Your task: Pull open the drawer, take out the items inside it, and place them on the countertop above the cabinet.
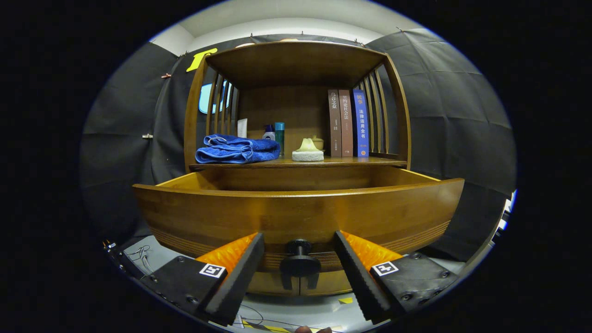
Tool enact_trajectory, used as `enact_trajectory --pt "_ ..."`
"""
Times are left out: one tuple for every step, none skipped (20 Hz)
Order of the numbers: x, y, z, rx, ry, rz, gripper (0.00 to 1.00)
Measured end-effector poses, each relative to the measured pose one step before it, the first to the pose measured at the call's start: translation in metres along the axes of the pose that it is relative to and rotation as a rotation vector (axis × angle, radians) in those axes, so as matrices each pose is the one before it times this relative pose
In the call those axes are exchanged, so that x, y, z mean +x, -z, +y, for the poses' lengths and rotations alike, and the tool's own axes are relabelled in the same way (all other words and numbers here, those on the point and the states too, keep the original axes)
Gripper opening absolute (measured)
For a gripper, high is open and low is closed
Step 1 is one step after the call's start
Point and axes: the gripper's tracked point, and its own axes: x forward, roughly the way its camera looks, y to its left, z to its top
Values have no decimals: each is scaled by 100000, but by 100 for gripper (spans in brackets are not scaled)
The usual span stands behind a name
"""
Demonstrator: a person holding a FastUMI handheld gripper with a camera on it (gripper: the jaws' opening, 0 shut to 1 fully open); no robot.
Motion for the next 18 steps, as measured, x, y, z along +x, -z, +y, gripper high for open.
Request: enact_trajectory --pt "536 -505 67 607 -98 -838 99" --pt "568 -447 -60 -177 32 -610 99" --pt "547 -325 16 -81 16 -405 99" --pt "701 -139 -37 -583 59 141 99" --pt "676 -101 -8 -670 18 48 99" --pt "618 -21 -34 -633 -36 104 99" --pt "576 -106 29 -319 -27 -105 99" --pt "500 -42 -17 174 -82 -32 99" --pt "591 -42 12 -94 -41 57 99" --pt "507 -45 67 -406 124 -370 99" --pt "489 0 -38 -829 164 -125 99" --pt "483 -24 0 -411 77 -241 99" --pt "435 -43 -7 230 3 137 99" --pt "405 -51 132 501 89 35 99" --pt "372 -83 4 -145 172 71 99" --pt "406 1 -22 -337 200 75 99" --pt "468 -79 -18 295 40 67 100" --pt "503 34 113 348 -3 440 100"
